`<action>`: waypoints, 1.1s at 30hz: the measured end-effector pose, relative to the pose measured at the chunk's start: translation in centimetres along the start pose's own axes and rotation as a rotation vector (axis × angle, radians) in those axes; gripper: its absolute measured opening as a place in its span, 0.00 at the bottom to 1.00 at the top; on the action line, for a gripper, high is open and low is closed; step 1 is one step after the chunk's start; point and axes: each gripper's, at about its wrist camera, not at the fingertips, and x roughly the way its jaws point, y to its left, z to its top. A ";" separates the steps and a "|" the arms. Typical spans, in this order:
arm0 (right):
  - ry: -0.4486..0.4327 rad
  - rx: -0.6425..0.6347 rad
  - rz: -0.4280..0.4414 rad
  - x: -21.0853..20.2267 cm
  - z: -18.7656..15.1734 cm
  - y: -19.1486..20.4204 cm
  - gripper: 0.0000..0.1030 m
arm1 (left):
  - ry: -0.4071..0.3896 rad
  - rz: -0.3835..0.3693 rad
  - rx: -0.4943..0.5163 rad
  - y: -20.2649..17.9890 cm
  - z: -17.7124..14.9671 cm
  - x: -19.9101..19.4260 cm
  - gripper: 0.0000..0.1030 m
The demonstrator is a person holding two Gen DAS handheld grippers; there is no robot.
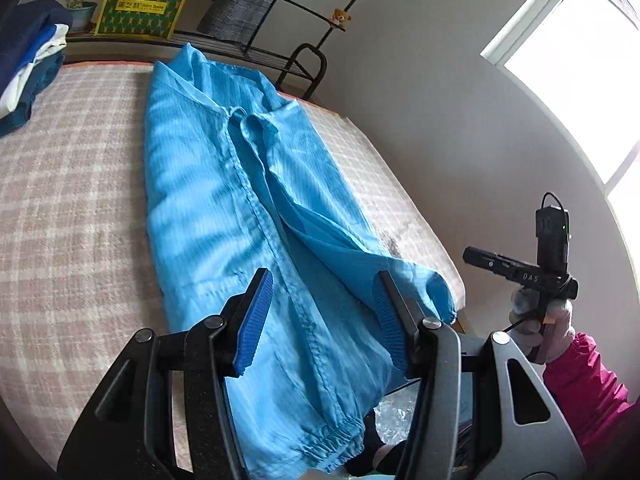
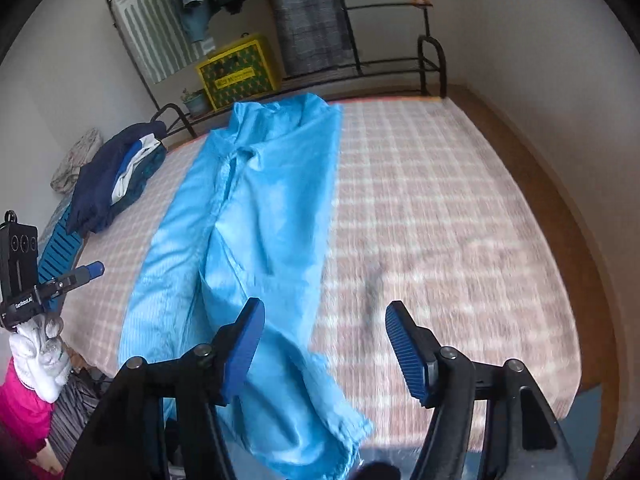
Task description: Fold large clothes
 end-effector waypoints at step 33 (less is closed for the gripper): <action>0.073 0.198 0.097 3.3 -4.7 -4.6 0.59 | 0.150 -0.002 0.021 -5.1 -4.7 5.6 0.52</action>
